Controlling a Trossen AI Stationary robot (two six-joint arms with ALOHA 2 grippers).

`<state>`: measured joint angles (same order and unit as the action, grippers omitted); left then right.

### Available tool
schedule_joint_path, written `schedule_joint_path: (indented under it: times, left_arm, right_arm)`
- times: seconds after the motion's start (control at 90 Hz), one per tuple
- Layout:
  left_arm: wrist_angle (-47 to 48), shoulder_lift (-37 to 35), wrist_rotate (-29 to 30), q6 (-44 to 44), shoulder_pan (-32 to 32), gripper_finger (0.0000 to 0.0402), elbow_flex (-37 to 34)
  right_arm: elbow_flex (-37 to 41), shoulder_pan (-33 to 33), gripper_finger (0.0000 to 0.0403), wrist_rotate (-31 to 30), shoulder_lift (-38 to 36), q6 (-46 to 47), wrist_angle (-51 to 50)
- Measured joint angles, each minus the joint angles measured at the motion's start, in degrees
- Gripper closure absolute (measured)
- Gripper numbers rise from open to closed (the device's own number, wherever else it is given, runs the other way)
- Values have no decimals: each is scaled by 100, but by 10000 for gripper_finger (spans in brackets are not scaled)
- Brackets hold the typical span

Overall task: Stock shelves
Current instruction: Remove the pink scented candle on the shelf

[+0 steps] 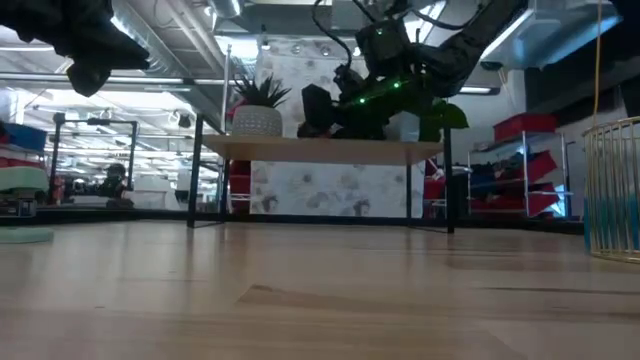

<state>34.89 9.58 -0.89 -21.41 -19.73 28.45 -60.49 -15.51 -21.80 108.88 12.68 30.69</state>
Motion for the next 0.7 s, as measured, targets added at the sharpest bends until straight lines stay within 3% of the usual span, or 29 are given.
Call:
schedule_joint_path:
  times: [0.2,0.567,0.7]
  left_arm:
    - [4,0,0,61,0,341,0]
    - [22,0,4,66,-2,341,-2]
    - [40,-2,4,82,-2,341,-2]
  right_arm:
    - [13,57,134,49,4,-157,201]
    - [-265,838,134,889,-398,-935,-387]
    - [-299,1310,134,1817,-614,-1313,-686]
